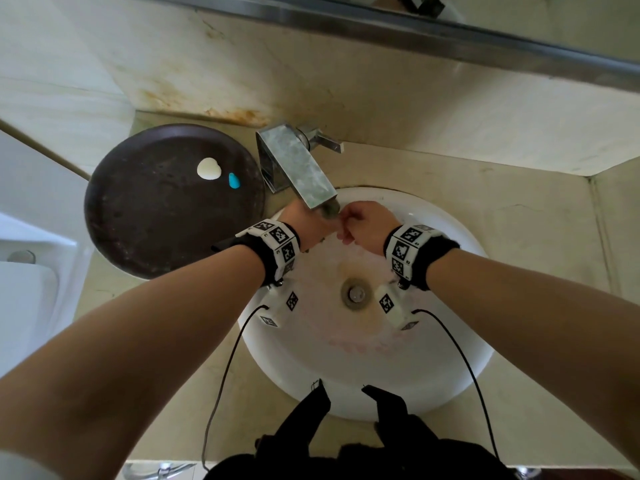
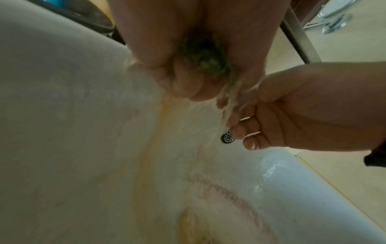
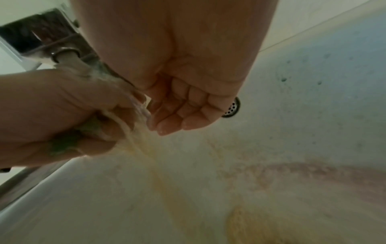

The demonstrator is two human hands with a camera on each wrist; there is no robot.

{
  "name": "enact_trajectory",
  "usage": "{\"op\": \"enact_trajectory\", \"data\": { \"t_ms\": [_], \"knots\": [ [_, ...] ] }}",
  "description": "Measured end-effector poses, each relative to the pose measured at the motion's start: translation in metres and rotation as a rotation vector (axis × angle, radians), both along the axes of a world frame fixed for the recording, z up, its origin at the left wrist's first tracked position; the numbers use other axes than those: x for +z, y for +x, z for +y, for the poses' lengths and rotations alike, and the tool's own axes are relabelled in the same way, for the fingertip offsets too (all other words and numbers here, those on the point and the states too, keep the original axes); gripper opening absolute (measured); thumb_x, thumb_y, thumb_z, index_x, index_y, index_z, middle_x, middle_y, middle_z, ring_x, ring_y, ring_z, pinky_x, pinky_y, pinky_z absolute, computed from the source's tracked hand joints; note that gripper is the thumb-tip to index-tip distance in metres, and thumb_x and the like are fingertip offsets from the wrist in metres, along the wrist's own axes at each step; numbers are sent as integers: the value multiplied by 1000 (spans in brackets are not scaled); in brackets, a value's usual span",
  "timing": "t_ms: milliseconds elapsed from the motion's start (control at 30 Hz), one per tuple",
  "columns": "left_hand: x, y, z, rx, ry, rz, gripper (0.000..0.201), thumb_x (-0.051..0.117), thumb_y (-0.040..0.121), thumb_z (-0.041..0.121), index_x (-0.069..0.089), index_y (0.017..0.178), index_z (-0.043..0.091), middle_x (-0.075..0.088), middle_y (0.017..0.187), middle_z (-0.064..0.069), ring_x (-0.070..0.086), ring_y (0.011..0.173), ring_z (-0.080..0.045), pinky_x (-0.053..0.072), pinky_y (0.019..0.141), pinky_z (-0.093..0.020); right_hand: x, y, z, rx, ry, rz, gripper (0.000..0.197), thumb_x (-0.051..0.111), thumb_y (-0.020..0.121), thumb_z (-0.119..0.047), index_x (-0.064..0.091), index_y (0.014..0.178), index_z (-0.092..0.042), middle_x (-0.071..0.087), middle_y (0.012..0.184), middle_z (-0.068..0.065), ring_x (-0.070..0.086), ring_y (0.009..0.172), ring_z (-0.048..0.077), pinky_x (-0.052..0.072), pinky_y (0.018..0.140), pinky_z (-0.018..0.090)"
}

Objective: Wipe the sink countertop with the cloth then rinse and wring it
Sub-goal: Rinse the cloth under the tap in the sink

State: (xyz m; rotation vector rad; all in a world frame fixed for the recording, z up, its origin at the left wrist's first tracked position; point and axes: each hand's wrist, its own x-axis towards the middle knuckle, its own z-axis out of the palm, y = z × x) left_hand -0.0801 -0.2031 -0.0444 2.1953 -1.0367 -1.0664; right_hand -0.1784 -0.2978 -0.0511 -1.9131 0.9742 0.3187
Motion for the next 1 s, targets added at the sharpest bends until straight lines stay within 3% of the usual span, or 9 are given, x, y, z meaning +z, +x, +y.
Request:
{"op": "enact_trajectory", "data": {
  "t_ms": [167,267,333,433,533,633,800,900,1000],
  "knots": [
    [2,-1,0,-145,-12,-60,15,58,89,13,67,81,5,58,73,-3,58,72,-21,46,58,-23,0,5,7,-27,26,-25,30,32,96,-14,62,102,-10,72,84,7,68,69,17,55,72,35],
    [-4,2,5,-58,-27,-53,12,60,87,14,61,75,14,64,79,-5,63,74,-21,55,67,-23,0,10,12,-103,127,-35,33,29,98,-16,59,113,-10,69,92,10,67,72,22,56,76,39],
    [-4,1,7,-85,-35,-39,13,60,87,15,60,76,8,65,79,-10,64,76,-25,57,72,-35,0,14,14,-130,161,-44,34,29,101,-18,55,121,-11,66,107,14,68,81,27,56,78,41],
    [0,-1,15,-90,-95,-47,6,62,85,11,58,89,10,62,87,-6,61,86,-25,52,78,-31,-2,20,17,-241,246,-63,38,31,103,-29,51,129,-10,57,126,18,62,97,30,57,81,45],
    [-6,4,26,-9,-86,-47,35,57,83,6,60,117,15,61,107,-4,58,102,-22,45,91,-28,-5,25,21,-476,486,-80,57,28,98,-56,51,130,-16,59,125,13,63,99,29,56,83,46],
    [-11,7,33,3,-107,-65,42,59,86,9,57,128,14,62,122,-8,57,113,-24,41,95,-26,-7,28,26,-570,654,-118,62,44,88,-66,53,129,-21,61,123,7,62,104,31,55,82,51],
    [-16,15,44,177,-163,-114,67,81,68,24,50,128,19,61,118,2,56,109,-17,47,92,-31,-14,36,33,-577,875,-194,46,59,87,-43,60,124,-16,65,122,12,62,109,31,54,86,51],
    [-18,16,55,170,-175,-190,79,82,67,32,43,134,20,49,127,-2,45,117,-20,41,98,-33,-9,42,38,-607,766,-220,34,57,87,-29,64,113,-8,66,114,19,62,108,34,47,98,52],
    [-22,14,65,221,-207,-146,71,78,71,30,44,132,22,43,123,-2,47,113,-20,45,98,-35,-14,44,39,-597,661,-236,20,53,83,-14,67,97,-12,67,99,16,63,99,33,50,94,50]
  ]
}}
